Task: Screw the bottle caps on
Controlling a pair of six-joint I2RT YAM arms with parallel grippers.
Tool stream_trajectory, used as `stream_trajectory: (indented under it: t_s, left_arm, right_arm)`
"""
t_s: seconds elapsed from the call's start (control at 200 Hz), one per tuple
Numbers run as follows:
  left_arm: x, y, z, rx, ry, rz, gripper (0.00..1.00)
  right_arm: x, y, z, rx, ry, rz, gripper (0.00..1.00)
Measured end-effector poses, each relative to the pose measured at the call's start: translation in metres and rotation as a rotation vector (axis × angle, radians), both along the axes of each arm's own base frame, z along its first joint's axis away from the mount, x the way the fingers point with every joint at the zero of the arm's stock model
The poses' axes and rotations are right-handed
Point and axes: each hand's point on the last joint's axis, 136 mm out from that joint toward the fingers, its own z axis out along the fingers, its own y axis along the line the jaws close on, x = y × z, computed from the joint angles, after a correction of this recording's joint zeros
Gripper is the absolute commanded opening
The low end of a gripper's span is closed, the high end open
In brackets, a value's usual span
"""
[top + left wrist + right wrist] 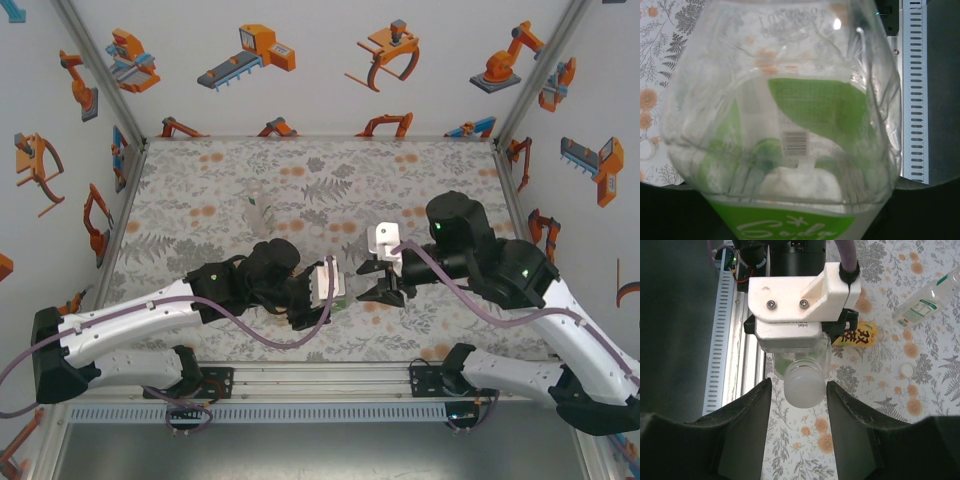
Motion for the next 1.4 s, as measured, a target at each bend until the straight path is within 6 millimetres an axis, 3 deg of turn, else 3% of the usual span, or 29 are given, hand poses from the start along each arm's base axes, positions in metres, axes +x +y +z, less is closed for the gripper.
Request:
stream_trajectory:
  t_s: [0.095, 0.386, 0.586, 0.706, 0.886, 1.157, 1.397]
  left_arm:
    - [0.0, 0.0, 0.001, -0.002, 0.0, 0.0, 0.0]
    - [-0.002, 0.0, 0.001, -0.001, 0.004, -0.007, 0.0]
    - [-0.001, 0.0, 0.001, 0.0, 0.003, -0.007, 0.0]
    - [0.0, -0.001, 0.0, 0.005, -0.003, 0.001, 0.0]
    - [0.004, 0.0, -0.001, 0.012, -0.019, 0.023, 0.0]
    - [0.007, 0.004, -0.016, 0.057, -0.021, 0.038, 0.0]
    - [0.007, 0.002, -0.023, 0.078, -0.025, 0.031, 0.0]
  right_arm:
    - [0.001, 0.001, -0.002, -0.001, 0.0, -0.001, 0.43]
    - [0.004, 0.001, -0.003, 0.011, 0.013, -0.029, 0.19]
    - [0.009, -0.002, -0.004, 0.041, 0.122, -0.135, 0.06]
    - [0.019, -0.005, -0.007, 0.078, 0.277, -0.28, 0.0]
    - [0.039, -0.014, -0.019, 0.12, 0.606, -0.57, 0.0]
    - [0.051, -0.023, -0.056, 0.157, 1.114, -0.915, 0.0]
    - [0.051, -0.034, -0.074, 0.164, 1.314, -1.076, 0.03]
